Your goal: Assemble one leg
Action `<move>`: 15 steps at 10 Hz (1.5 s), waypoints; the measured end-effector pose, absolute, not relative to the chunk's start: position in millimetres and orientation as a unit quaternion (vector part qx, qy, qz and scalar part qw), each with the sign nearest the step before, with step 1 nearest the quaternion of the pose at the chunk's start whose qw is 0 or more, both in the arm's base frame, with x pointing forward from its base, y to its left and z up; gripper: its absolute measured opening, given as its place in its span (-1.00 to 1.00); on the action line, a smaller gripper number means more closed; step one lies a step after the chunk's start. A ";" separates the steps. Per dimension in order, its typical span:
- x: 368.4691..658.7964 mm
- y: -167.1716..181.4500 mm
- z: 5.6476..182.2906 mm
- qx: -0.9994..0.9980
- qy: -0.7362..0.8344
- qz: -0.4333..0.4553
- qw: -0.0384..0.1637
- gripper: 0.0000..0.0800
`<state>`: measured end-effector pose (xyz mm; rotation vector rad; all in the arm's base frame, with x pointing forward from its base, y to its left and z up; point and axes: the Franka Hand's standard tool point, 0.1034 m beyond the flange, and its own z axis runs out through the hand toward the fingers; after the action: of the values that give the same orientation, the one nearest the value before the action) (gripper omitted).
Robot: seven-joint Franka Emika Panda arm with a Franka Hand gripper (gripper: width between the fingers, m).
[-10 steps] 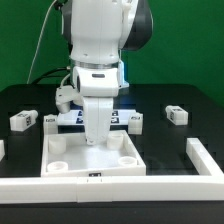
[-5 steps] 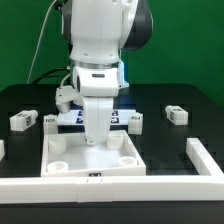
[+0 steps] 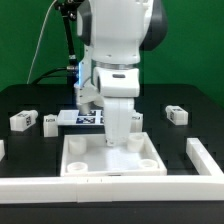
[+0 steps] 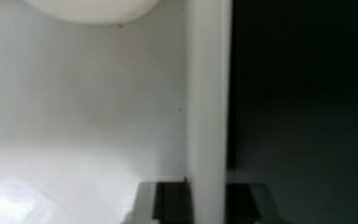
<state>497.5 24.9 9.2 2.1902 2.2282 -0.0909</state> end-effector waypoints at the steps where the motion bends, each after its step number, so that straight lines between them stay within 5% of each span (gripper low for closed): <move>1: 499.9 37.7 9.1 0.715 0.699 -0.028 0.007 -0.84; 11: 500.7 79.2 9.6 0.715 0.699 -0.027 0.002 -0.84; 12: 500.6 79.0 9.5 0.715 0.699 -0.027 0.002 -0.63; 13: 500.6 78.9 9.4 0.715 0.699 -0.027 0.001 -0.63; 15: 500.5 78.8 9.3 0.715 0.699 -0.027 0.001 0.32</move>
Offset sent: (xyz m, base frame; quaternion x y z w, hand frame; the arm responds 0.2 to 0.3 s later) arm 0.0083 0.0353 0.0006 0.0068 0.0015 0.0361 0.9993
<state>500.5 78.8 9.3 2.2444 2.1925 -0.0854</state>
